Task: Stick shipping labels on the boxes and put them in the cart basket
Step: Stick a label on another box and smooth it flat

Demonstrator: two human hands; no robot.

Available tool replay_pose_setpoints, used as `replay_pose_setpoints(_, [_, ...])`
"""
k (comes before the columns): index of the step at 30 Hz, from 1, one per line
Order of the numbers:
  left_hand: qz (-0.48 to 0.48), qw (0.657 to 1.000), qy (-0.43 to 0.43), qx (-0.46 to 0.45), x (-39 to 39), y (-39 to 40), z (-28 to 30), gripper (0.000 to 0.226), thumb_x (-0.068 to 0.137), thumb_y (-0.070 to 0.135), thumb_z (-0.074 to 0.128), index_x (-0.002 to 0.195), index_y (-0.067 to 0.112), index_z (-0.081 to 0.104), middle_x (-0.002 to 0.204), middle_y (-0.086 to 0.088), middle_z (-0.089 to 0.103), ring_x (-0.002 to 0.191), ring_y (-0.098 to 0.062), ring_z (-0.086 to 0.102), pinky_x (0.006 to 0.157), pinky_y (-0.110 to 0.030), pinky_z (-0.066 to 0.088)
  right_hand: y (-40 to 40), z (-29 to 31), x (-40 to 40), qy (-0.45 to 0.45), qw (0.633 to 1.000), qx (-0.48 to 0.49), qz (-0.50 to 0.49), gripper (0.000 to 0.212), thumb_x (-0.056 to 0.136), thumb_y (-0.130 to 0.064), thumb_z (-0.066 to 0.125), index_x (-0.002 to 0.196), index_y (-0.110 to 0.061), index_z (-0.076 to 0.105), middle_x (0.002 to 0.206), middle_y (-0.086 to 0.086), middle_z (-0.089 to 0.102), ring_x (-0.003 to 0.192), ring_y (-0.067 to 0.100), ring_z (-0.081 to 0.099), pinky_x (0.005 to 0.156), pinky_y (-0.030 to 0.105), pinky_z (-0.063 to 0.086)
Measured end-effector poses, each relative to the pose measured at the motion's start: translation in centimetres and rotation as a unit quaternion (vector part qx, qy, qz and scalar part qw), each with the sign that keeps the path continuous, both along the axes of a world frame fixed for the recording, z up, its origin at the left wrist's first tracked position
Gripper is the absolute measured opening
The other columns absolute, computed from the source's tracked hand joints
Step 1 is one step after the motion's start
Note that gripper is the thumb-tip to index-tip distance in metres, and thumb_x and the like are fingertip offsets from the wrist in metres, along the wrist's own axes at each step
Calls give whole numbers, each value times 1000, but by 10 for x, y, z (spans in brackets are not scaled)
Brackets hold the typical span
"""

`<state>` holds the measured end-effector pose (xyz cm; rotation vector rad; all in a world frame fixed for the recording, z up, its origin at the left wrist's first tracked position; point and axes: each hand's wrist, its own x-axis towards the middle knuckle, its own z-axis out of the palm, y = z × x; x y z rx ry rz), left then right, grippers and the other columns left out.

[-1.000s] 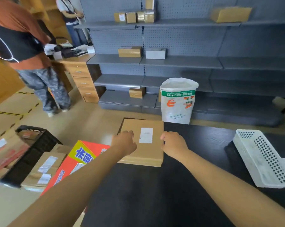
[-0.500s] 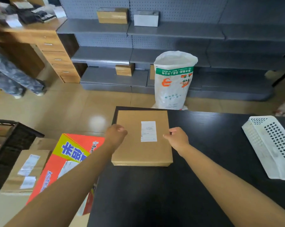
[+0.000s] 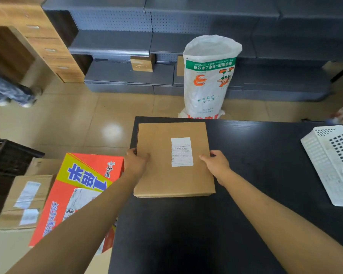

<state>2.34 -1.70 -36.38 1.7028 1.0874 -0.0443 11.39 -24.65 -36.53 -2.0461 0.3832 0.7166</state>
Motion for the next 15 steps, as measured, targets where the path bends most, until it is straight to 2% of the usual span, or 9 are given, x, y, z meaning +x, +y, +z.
replay_pose_setpoints(6, [-7,1000,16,12,2,-6,10,46,90,21,59,132,3,48,123,-15,57,108,-34,57,93,-51,50,-5,7,0,-10,1000,9,-8,38,89,-29,62,122,-15,50,114,3,60,96,19,59,77,35,48])
replay_pose_setpoints(11, [-37,999,4,38,7,-20,29,49,89,23,60,132,3,48,127,-16,53,109,-34,56,93,-49,50,-24,30,-1,-31,999,7,-20,40,90,-32,61,125,-17,49,116,1,58,96,18,55,78,34,45])
replay_pose_setpoints(15, [-81,996,-13,47,17,-55,48,51,90,24,58,135,5,44,129,-13,50,107,-28,55,83,-35,47,-67,50,-5,-48,998,2,-36,42,90,-33,61,127,-15,50,119,1,58,96,18,54,78,34,45])
